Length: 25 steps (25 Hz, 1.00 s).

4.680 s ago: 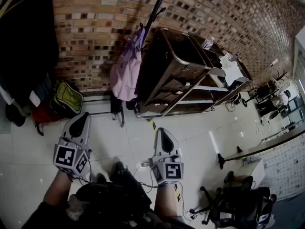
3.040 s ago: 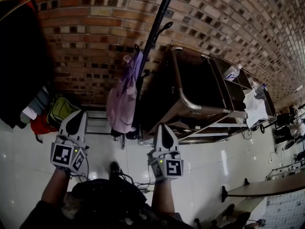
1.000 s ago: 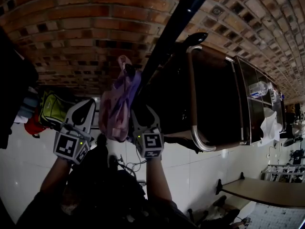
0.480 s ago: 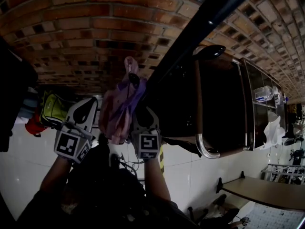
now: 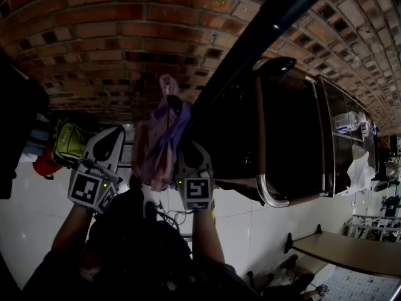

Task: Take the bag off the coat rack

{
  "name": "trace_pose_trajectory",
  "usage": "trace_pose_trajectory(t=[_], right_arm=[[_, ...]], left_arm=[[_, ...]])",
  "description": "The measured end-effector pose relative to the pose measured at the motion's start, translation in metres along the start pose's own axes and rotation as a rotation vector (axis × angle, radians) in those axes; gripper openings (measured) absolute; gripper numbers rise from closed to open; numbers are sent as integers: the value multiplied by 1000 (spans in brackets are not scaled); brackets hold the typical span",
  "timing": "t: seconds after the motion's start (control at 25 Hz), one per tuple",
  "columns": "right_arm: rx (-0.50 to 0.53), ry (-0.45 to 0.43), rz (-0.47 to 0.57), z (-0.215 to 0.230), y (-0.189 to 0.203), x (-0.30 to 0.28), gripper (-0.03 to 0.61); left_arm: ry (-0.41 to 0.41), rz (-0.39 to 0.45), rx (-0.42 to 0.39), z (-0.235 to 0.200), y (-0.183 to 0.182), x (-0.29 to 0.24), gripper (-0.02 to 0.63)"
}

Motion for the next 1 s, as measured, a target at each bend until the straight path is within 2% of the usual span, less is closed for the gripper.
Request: trace_pose_trajectory(t=[0.12,0.28,0.44,0.72,1.0], right_arm=[[-12,-9,-26,0,-1,1,37],[-148,-35,45,4,2,7,29],[-227,-79,75,7,-4,16,28],[-267,-84,106,6,-21,30,28],[-338,-130,159,9,-30,32,26]], left_arm=[[-2,3,12,2,1,2,18],[2,5,9,7,1,6,18],[-3,8,12,7,0,9,18],[-6,19,16,3,-3,15,17],[15,27,5,1,-9,16,18]])
Point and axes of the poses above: the fingertips, and each gripper's own axes: x backward along the fingers, z to its right, y out of its underside, the point moved 9 cm from there along x, backward along the fingers, and after that the axes turned 6 degrees about -z, right-handed, at the moved point
